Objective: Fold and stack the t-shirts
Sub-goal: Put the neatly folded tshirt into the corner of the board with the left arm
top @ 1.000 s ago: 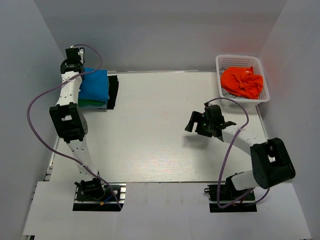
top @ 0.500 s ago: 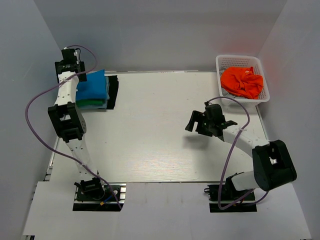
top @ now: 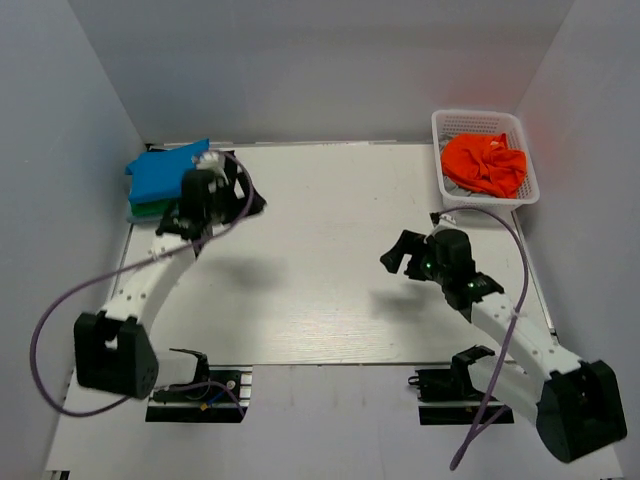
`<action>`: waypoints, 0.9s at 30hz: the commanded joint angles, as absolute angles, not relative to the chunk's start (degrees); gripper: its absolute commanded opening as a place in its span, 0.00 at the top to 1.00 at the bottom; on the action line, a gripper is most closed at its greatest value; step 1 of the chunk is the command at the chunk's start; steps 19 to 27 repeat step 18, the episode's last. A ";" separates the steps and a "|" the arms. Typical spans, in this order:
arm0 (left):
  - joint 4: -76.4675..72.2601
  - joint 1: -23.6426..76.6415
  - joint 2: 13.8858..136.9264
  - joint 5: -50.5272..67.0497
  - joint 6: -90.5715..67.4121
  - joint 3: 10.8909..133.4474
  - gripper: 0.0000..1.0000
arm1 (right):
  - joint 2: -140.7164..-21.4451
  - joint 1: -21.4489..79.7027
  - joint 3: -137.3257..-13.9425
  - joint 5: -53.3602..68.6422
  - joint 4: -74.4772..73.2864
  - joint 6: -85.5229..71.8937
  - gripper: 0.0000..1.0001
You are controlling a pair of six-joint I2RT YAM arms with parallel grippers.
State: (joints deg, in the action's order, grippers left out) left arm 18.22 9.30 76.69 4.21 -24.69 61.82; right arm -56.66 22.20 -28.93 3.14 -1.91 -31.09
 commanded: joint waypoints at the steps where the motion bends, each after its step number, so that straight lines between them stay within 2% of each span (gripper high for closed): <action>1: 8.96 13.87 71.29 8.00 -33.83 47.92 0.00 | -50.29 22.15 -26.38 1.50 -4.21 -30.32 0.10; 6: 7.48 22.31 65.84 6.87 -34.53 36.49 0.00 | -42.63 22.15 -21.28 0.53 -7.46 -31.02 0.10; 8: 7.47 22.85 64.34 4.93 -34.54 34.37 0.00 | -39.29 22.41 -19.87 -1.84 -8.35 -31.55 0.10; 13: 11.78 25.31 63.81 0.44 -31.12 36.12 0.00 | -34.64 22.15 -16.88 -2.11 -6.43 -29.98 0.10; 18: 12.83 25.84 59.95 -1.41 -31.11 35.51 0.00 | -34.98 22.06 -16.61 -1.76 -4.31 -28.74 0.10; 27: 12.83 25.84 59.95 -1.41 -31.11 35.51 0.00 | -34.98 22.06 -16.61 -1.76 -4.31 -28.74 0.10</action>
